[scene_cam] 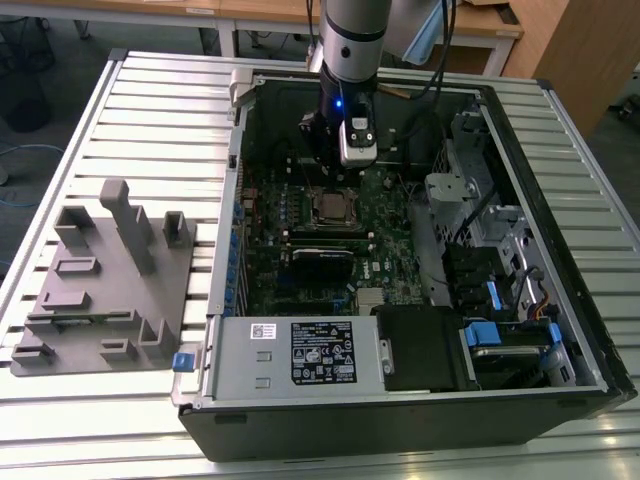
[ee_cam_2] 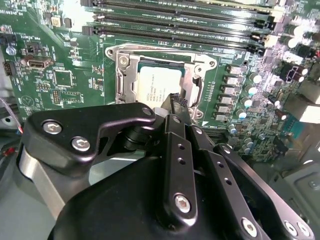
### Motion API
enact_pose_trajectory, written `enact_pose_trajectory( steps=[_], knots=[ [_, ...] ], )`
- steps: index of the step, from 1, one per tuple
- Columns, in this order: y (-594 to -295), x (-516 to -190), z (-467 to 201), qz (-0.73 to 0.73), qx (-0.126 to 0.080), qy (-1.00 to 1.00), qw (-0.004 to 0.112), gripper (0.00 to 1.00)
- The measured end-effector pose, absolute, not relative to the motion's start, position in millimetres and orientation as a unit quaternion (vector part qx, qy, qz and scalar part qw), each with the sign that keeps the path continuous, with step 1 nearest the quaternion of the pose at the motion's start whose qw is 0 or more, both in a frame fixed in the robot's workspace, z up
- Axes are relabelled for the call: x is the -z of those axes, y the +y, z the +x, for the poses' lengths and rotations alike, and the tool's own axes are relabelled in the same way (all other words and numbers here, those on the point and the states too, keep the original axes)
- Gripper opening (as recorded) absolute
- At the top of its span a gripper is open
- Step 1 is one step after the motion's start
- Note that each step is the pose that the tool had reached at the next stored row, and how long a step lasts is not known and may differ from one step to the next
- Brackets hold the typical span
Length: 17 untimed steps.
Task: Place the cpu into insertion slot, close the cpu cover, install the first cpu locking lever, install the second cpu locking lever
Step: 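Close the cpu cover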
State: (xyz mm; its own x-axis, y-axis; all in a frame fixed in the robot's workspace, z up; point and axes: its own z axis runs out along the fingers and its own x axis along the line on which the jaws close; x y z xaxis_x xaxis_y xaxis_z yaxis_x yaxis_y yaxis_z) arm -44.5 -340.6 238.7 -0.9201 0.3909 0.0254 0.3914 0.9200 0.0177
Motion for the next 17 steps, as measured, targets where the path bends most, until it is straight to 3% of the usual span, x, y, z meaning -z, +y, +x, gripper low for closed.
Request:
enact_pose_trajectory(
  steps=[17],
  knots=[
    [-340.6, -236.1, -44.5, -0.073, 0.011, -0.997, 0.011, 0.10]
  ],
)
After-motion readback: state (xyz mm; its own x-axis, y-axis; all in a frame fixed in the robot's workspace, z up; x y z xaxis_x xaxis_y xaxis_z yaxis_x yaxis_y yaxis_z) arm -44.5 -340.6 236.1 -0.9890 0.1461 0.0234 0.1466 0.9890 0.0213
